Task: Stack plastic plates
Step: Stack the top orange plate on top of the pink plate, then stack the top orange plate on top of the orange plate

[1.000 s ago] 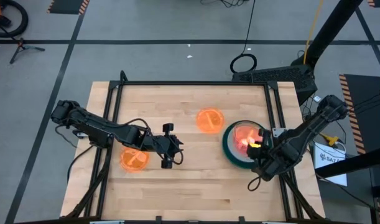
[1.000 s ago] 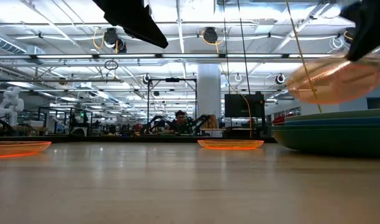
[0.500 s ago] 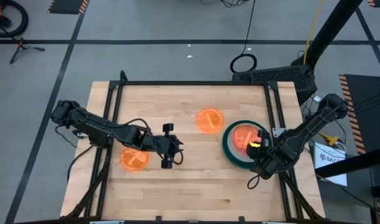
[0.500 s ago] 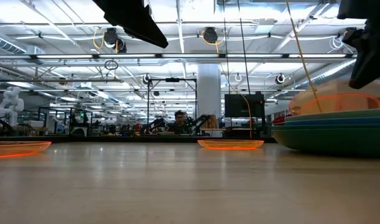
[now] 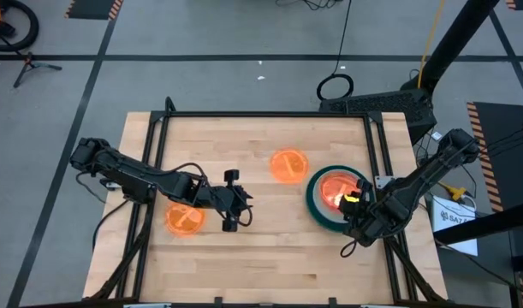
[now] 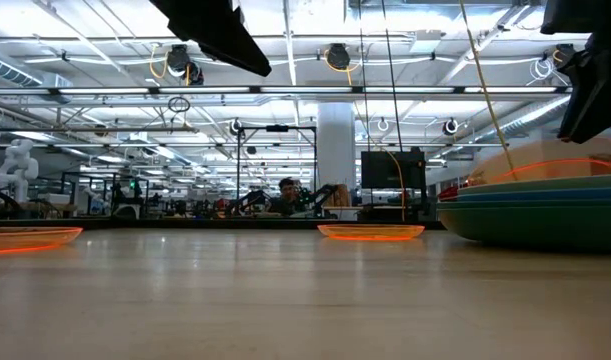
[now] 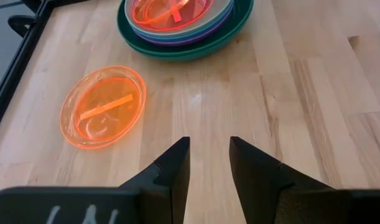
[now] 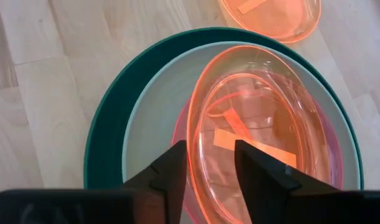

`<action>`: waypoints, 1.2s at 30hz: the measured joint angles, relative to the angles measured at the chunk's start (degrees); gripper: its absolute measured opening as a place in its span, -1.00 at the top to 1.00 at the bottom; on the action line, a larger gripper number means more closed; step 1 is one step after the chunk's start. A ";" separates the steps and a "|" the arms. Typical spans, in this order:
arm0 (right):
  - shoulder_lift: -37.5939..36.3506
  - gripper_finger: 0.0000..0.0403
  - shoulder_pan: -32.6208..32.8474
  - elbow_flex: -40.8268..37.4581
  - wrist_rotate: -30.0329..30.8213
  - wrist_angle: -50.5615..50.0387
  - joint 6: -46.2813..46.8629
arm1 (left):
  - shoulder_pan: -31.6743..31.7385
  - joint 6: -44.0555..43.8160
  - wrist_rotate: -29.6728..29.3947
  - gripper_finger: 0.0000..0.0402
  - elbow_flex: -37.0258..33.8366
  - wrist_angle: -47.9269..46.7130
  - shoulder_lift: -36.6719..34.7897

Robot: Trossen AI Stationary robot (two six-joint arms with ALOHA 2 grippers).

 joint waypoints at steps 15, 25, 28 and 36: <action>0.00 0.15 0.00 0.00 -2.54 1.57 4.32 | 0.67 0.02 0.00 0.40 0.00 1.99 0.00; 0.00 0.18 -0.14 0.02 13.11 10.57 -8.39 | 2.11 0.34 0.02 0.40 0.00 4.80 0.03; -0.25 0.18 -1.19 0.02 13.97 15.79 -14.08 | 2.44 0.35 0.02 0.40 0.00 5.56 0.04; -0.37 0.19 -5.75 0.02 13.42 32.44 -35.71 | 3.48 0.79 0.02 0.40 0.00 6.98 0.04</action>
